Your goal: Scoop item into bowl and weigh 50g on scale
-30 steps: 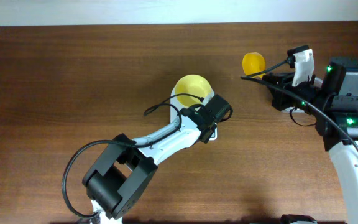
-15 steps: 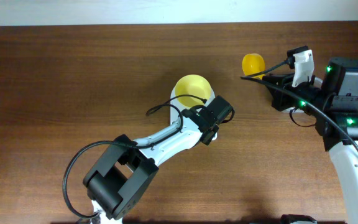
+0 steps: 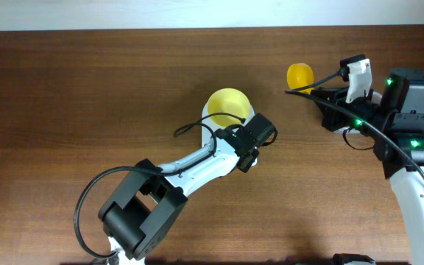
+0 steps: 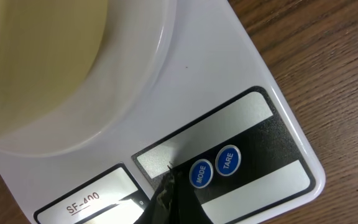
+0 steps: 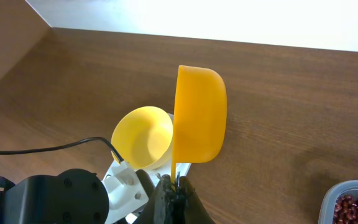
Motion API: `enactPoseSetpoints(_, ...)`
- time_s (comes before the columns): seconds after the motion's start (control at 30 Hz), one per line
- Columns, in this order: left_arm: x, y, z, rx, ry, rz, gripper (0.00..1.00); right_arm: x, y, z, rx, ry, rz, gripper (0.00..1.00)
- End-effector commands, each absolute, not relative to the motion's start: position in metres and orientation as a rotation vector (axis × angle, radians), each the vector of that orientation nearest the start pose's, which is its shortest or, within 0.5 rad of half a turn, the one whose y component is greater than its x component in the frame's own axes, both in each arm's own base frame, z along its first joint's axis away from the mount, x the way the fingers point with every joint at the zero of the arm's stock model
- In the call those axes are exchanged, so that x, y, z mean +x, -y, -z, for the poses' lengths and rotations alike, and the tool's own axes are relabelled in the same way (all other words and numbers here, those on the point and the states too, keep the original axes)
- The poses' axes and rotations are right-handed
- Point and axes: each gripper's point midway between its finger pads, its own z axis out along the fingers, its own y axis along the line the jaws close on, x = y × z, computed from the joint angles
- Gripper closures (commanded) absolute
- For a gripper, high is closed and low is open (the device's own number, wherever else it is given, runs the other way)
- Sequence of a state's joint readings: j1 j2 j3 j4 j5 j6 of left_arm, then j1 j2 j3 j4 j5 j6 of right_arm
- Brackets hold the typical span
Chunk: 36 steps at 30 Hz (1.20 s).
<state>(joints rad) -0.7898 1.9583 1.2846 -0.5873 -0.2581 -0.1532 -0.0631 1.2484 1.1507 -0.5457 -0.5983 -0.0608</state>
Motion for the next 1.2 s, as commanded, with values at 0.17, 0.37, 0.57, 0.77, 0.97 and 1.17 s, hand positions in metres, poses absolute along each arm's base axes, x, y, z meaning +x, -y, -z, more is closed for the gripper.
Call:
enactPoseSetpoints(0.17, 0.323, 0.266, -0.010, 0.835, -2.655, -0.140, 1.00, 0.367, -0.072, -0.276, -0.333, -2.104, -0.568, 0.96)
enactPoseSetpoints(0.37, 0.323, 0.266, -0.008, 0.835, -2.657, -0.141, 1.00, 0.367, -0.072, -0.276, -0.333, -2.104, -0.569, 0.96)
enactPoseSetpoints(0.57, 0.323, 0.266, -0.001, 0.859, -2.658, -0.152, 1.00, 0.367, -0.072, -0.276, -0.333, -2.104, -0.569, 0.96)
enactPoseSetpoints(0.77, 0.324, 0.260, -0.023, 0.849, -2.645, -0.187, 1.00, 0.367, -0.072, -0.277, -0.333, -2.102, -0.568, 0.96)
enactPoseSetpoints(0.97, 0.324, 0.261, -0.126, 0.750, -2.475, -0.035, 1.00, 0.367, -0.072, -0.277, -0.333, -2.102, -0.568, 0.96)
enactPoseSetpoints(1.17, 0.370, 0.193, -0.196, 0.430, -2.362, -0.001, 1.00, 0.369, -0.072, -0.279, -0.336, -2.088, -0.562, 0.96)
